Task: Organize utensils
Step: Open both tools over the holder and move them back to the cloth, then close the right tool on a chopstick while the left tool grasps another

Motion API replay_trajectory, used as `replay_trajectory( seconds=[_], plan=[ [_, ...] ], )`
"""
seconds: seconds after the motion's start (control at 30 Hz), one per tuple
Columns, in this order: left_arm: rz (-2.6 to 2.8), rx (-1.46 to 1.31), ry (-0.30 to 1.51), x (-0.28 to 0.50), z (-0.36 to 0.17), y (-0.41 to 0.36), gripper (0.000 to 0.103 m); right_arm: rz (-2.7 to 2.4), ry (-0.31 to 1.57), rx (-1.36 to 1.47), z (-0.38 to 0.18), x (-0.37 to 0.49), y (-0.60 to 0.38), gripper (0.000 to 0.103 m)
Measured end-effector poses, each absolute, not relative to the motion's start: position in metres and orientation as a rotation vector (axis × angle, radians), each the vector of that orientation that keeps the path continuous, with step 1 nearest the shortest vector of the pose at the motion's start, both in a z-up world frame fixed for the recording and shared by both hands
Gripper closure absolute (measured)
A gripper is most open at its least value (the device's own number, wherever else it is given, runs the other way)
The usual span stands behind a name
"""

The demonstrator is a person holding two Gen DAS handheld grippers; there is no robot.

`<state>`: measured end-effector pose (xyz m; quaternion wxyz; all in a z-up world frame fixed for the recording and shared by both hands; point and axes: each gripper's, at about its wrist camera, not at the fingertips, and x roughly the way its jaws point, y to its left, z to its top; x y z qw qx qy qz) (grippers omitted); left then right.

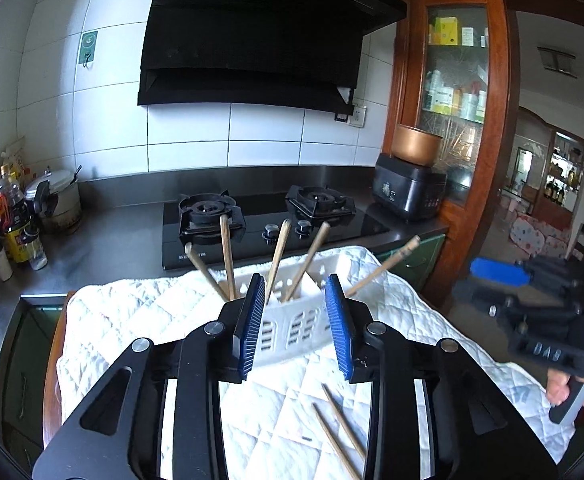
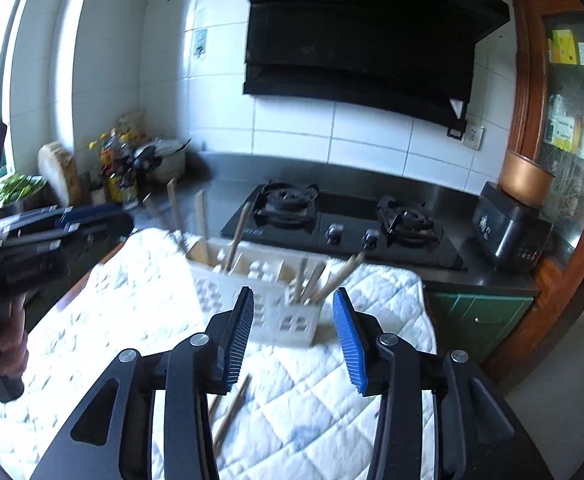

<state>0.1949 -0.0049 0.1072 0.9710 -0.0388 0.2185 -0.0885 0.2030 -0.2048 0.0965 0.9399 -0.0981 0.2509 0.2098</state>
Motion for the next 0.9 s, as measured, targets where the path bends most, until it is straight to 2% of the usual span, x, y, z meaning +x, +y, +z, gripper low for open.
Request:
replay_trajectory(
  seconds=[0.13,0.27,0.4,0.7,0.9],
  plan=[
    [-0.177,-0.112,0.450,0.166,0.094,-0.001,0.057,0.446,0.541,-0.201,0.070,0.172,-0.205,0.057],
    [-0.154,-0.126,0.446,0.138,0.081,0.004,0.051,0.454,0.598,-0.194,0.035,0.150,-0.200,0.057],
    [-0.114,-0.138,0.445,0.113,0.066,0.013,0.050,0.463,0.665,-0.175,0.001,0.136,-0.193,0.057],
    [-0.026,-0.211,0.477,0.074,0.035,0.041,0.049,0.435,0.806,-0.107,-0.068,0.122,-0.182,0.072],
    [0.015,-0.275,0.518,0.065,0.015,0.062,0.049,0.439,0.860,-0.066,-0.086,0.127,-0.172,0.079]
  ],
)
